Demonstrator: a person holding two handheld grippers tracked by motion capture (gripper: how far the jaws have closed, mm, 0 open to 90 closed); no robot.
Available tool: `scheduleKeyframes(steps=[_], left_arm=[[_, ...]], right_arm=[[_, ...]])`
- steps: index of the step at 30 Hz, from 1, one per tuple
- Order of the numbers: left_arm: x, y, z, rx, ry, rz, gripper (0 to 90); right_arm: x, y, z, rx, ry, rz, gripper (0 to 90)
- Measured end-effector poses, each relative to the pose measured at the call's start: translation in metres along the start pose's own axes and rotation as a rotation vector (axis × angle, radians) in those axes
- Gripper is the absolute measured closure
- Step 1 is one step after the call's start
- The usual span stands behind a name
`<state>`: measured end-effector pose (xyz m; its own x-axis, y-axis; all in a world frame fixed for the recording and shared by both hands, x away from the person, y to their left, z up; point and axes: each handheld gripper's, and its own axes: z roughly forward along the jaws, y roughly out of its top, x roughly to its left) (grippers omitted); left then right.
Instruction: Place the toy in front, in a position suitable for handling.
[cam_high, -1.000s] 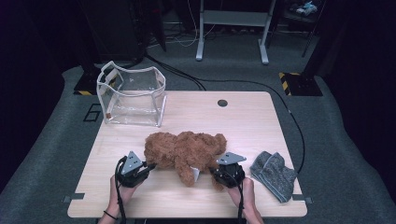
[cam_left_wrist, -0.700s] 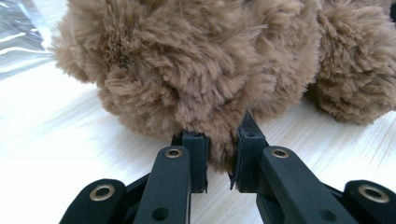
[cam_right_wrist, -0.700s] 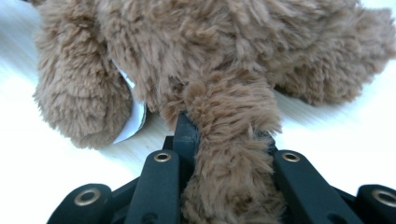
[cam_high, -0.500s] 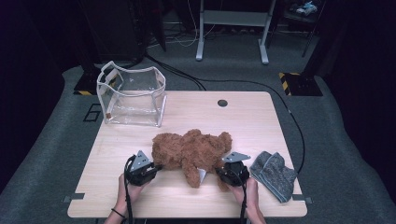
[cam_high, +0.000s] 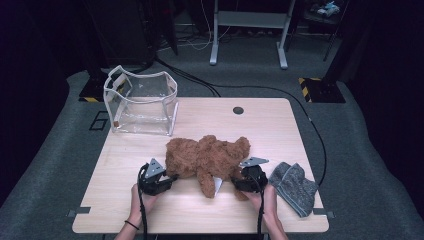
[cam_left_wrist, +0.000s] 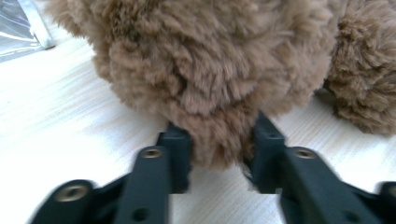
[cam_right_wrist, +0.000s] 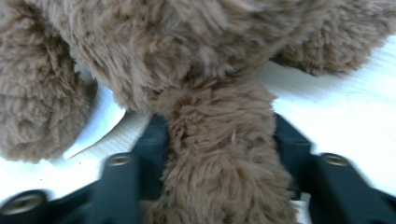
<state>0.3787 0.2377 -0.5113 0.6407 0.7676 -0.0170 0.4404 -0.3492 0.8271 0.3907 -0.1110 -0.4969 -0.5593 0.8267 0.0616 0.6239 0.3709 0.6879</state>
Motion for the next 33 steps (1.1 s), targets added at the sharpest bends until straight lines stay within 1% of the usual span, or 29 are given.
scheduleKeyframes(steps=[1,2,3,4,5,6,7,9,10,11,12,13,14,15,16,17,19,20,21,23,24,25,26,28,29,30,31,32,33], left_arm=[[0.0,0.0,-0.001,0.004,0.003,-0.006,53.1],[0.0,0.0,-0.002,-0.004,0.013,-0.008,48.2],[0.0,0.0,-0.002,-0.004,0.013,-0.008,43.6],[0.0,0.0,-0.003,0.0,0.023,-0.012,43.6],[0.001,0.0,-0.005,-0.002,0.028,-0.016,35.4],[0.001,0.0,-0.005,-0.006,0.031,-0.03,33.0],[0.002,0.0,-0.005,0.003,0.033,-0.027,29.0],[0.004,-0.002,-0.004,0.008,0.032,-0.04,24.9],[0.004,-0.002,-0.004,0.008,0.032,-0.04,22.9],[0.005,-0.002,-0.004,0.023,0.025,-0.042,21.8],[0.005,-0.004,-0.003,0.02,0.03,-0.046,21.8],[0.005,-0.005,-0.003,0.031,0.031,-0.048,20.8],[0.006,-0.007,-0.001,0.032,0.033,-0.054,19.5],[0.006,-0.007,-0.001,0.032,0.033,-0.054,19.0],[0.006,-0.008,0.0,0.039,0.036,-0.06,19.0],[0.006,-0.01,0.002,0.044,0.039,-0.071,17.8],[0.007,-0.012,0.003,0.066,0.035,-0.08,16.3],[0.007,-0.013,0.004,0.063,0.042,-0.087,14.0],[0.008,-0.015,0.006,0.073,0.039,-0.099,13.2],[0.008,-0.016,0.007,0.081,0.039,-0.105,10.7],[0.008,-0.016,0.007,0.09,0.04,-0.105,10.7],[0.008,-0.016,0.007,0.086,0.044,-0.111,8.5],[0.009,-0.016,0.008,0.088,0.042,-0.117,7.3],[0.008,-0.016,0.009,0.105,0.048,-0.114,7.0],[0.008,-0.016,0.009,0.105,0.048,-0.114,7.0],[0.007,-0.015,0.01,0.114,0.051,-0.107,7.0],[0.006,-0.015,0.011,0.129,0.056,-0.086,7.0],[0.006,-0.015,0.011,0.129,0.059,-0.07,7.0],[0.006,-0.015,0.011,0.13,0.058,-0.083,7.1]], right_arm=[[0.0,0.0,-0.002,-0.008,0.0,0.014,38.0],[0.0,0.0,-0.005,-0.003,0.004,0.016,30.9],[0.0,0.0,-0.005,-0.003,0.004,0.016,30.9],[-0.003,-0.001,-0.007,-0.027,0.01,-0.007,26.1],[-0.004,0.0,-0.015,-0.032,0.007,0.009,16.0],[-0.004,-0.001,-0.018,-0.029,0.011,0.021,14.4],[-0.006,0.0,-0.022,-0.037,0.016,0.019,13.5],[-0.01,-0.001,-0.03,-0.038,0.018,0.023,7.4],[-0.012,-0.001,-0.034,-0.04,0.013,0.022,6.5],[-0.014,-0.002,-0.038,-0.042,0.008,0.03,5.3],[-0.014,-0.002,-0.038,-0.042,0.008,0.03,5.3],[-0.016,-0.003,-0.042,-0.037,0.004,0.035,4.2],[-0.022,-0.006,-0.048,-0.037,-0.018,0.036,3.0],[-0.025,-0.008,-0.051,-0.032,-0.022,0.038,2.2],[-0.025,-0.008,-0.051,-0.032,-0.022,0.038,2.2],[-0.029,-0.009,-0.053,-0.027,-0.03,0.044,1.9],[-0.036,-0.013,-0.058,-0.012,-0.06,0.049,0.0],[-0.042,-0.017,-0.062,-0.006,-0.08,0.068,0.0],[-0.044,-0.018,-0.064,-0.006,-0.084,0.075,0.0],[-0.047,-0.02,-0.067,-0.002,-0.09,0.08,0.0],[-0.05,-0.021,-0.07,0.0,-0.104,0.083,0.0],[-0.054,-0.023,-0.073,-0.003,-0.115,0.084,0.0],[-0.061,-0.027,-0.079,0.0,-0.126,0.102,0.0],[-0.067,-0.03,-0.083,0.005,-0.151,0.118,0.0],[-0.067,-0.03,-0.083,0.005,-0.151,0.118,0.0],[-0.071,-0.032,-0.086,0.009,-0.157,0.125,0.0],[-0.078,-0.037,-0.09,0.016,-0.171,0.144,0.0],[-0.08,-0.039,-0.092,0.023,-0.181,0.15,0.0],[-0.083,-0.041,-0.093,0.027,-0.193,0.158,0.0]])
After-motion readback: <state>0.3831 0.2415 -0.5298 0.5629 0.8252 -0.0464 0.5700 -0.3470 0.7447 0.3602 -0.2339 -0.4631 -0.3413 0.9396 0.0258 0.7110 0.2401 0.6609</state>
